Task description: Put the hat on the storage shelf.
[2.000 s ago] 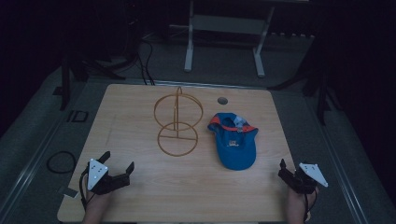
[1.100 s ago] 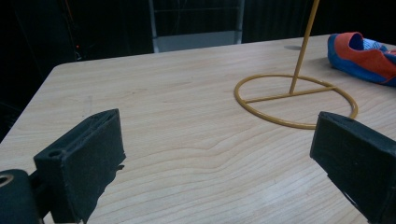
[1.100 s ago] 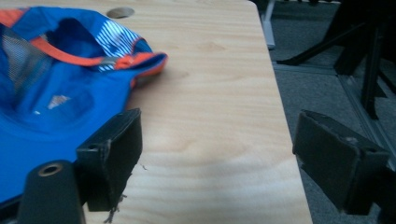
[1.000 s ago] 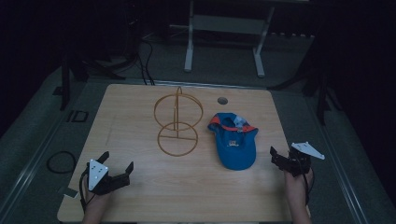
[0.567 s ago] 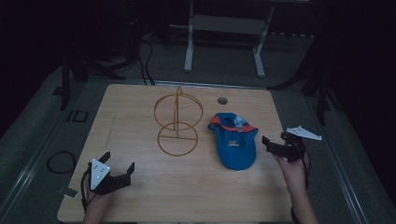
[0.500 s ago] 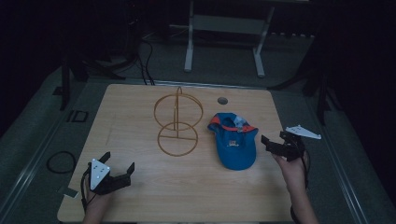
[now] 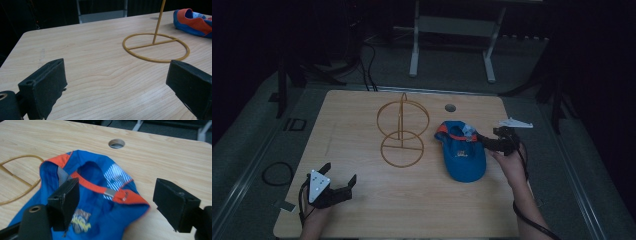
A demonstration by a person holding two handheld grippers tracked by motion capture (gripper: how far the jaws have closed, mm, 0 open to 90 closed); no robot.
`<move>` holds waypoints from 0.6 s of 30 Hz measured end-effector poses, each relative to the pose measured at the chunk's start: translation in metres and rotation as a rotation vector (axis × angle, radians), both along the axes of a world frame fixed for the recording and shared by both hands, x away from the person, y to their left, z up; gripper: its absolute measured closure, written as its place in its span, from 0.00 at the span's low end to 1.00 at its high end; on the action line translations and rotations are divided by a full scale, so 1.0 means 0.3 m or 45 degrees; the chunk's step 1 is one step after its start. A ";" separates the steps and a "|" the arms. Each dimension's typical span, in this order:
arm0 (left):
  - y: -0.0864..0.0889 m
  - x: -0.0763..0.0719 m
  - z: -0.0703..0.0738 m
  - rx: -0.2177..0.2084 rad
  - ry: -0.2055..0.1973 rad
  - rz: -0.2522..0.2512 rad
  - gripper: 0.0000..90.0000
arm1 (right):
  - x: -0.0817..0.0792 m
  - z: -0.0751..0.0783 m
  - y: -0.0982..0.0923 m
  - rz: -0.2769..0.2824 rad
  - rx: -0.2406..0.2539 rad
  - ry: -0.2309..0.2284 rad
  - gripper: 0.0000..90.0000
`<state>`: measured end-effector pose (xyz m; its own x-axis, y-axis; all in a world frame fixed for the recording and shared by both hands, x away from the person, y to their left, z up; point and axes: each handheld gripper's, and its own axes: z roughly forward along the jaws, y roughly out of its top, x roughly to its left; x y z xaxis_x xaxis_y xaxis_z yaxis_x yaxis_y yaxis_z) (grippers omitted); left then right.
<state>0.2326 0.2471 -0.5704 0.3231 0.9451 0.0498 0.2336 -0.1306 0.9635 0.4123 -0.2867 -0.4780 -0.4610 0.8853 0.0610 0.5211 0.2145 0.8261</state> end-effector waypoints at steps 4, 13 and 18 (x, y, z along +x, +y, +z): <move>-0.001 -0.001 0.001 0.002 0.002 -0.006 0.04 | 0.054 -0.007 0.036 0.024 -0.009 0.028 0.24; -0.004 0.000 -0.003 0.011 0.005 -0.025 0.04 | 0.182 -0.065 0.102 0.034 -0.032 0.070 0.26; -0.006 0.000 -0.004 0.025 0.009 -0.027 0.04 | 0.224 -0.104 0.117 0.024 -0.105 0.111 0.26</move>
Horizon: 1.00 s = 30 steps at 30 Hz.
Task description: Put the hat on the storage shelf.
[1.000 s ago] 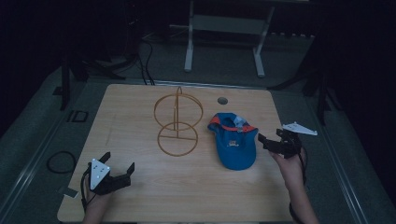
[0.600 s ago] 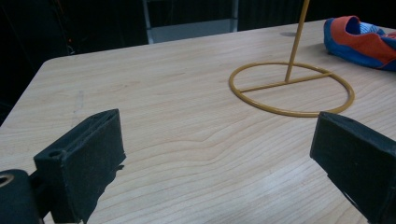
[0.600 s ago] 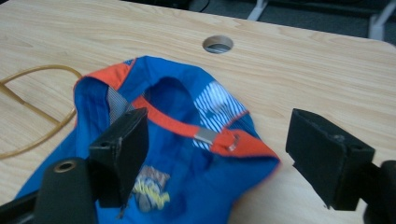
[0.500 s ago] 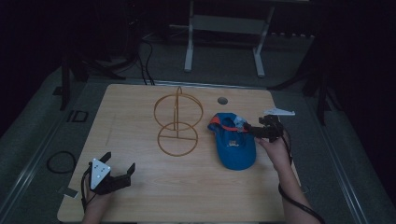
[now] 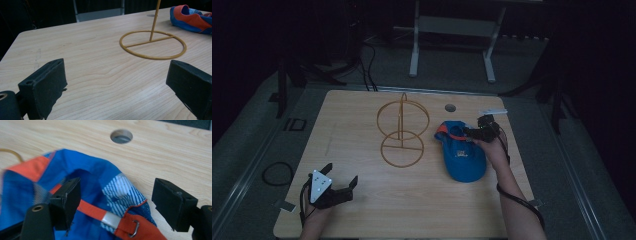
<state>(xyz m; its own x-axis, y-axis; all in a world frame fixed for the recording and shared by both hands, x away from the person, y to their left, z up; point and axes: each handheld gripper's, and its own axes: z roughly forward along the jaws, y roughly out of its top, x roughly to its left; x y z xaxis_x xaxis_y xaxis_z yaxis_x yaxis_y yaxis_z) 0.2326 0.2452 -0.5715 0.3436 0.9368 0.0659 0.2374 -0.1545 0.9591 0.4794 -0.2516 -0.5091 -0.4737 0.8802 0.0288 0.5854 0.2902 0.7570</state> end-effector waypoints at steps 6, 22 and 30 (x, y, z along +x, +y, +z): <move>0.003 0.001 -0.001 -0.012 0.000 0.004 0.04 | 0.048 -0.043 0.017 -0.012 -0.065 0.040 0.27; -0.009 0.003 -0.006 0.043 0.015 0.000 0.04 | 0.088 -0.128 0.055 0.052 -0.218 0.161 0.45; -0.004 0.006 -0.003 -0.004 0.018 0.036 0.04 | 0.072 -0.116 0.070 0.100 -0.235 0.185 0.92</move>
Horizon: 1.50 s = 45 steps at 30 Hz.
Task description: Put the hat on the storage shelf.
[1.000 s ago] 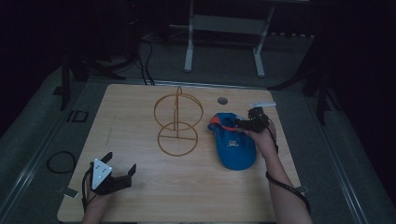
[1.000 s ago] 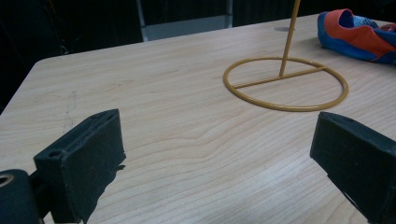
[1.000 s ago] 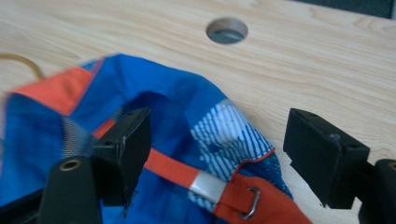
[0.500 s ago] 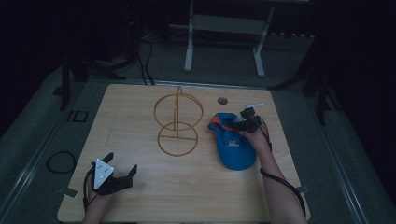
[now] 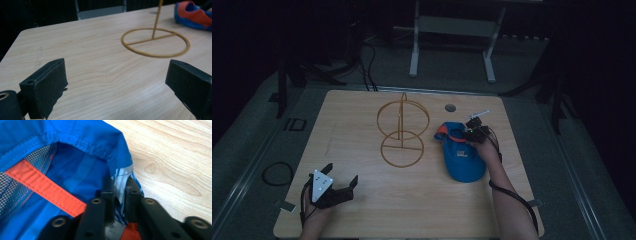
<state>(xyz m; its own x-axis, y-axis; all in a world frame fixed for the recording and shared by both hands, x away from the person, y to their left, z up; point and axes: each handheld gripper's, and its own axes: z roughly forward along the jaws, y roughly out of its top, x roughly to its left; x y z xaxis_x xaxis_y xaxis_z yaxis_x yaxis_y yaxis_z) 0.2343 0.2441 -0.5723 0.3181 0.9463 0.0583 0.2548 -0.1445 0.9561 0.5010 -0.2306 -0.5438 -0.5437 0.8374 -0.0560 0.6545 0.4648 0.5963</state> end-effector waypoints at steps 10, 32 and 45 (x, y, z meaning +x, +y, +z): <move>-0.001 0.002 0.001 -0.010 0.013 0.006 0.04 | -0.052 0.044 -0.020 -0.038 0.057 -0.068 0.97; -0.041 -0.008 0.074 -0.042 0.104 -0.168 0.06 | -0.280 0.372 -0.096 0.046 0.201 -0.358 0.97; -0.136 -0.004 0.187 -0.041 0.176 -0.339 0.07 | -0.376 0.513 -0.108 0.095 0.254 -0.469 0.97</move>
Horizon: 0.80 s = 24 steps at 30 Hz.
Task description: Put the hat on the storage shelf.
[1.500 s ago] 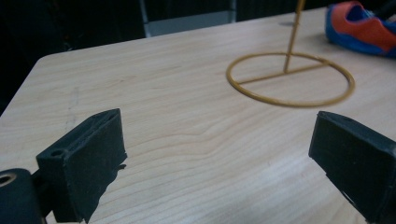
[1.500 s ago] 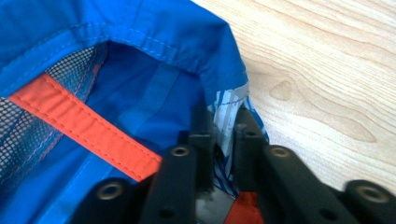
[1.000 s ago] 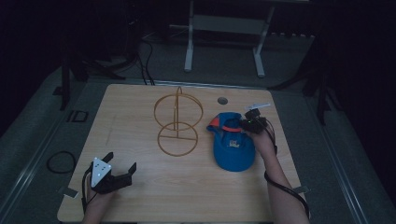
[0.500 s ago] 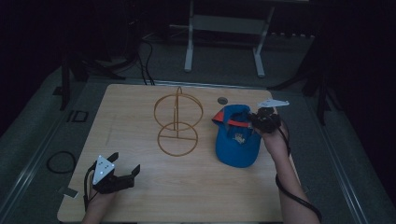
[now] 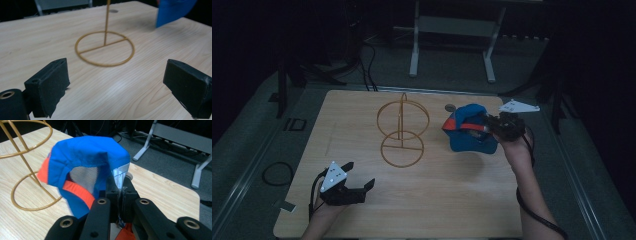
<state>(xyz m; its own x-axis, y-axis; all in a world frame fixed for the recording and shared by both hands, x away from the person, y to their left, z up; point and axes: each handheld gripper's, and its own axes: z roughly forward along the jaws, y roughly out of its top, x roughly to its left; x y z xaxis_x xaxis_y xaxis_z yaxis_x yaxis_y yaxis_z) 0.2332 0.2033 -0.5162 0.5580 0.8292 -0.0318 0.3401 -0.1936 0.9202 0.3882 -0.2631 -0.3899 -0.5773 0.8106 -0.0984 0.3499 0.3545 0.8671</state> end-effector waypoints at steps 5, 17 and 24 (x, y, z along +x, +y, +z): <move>-0.038 0.008 0.075 0.033 -0.033 -0.023 0.08 | -0.030 0.028 0.003 0.000 -0.011 -0.037 0.97; -0.147 0.065 0.303 0.076 -0.134 -0.122 0.08 | -0.123 0.068 0.032 0.115 0.055 -0.070 0.97; -0.244 0.091 0.400 0.076 -0.121 -0.193 0.08 | -0.160 0.084 0.054 0.152 0.036 -0.088 0.97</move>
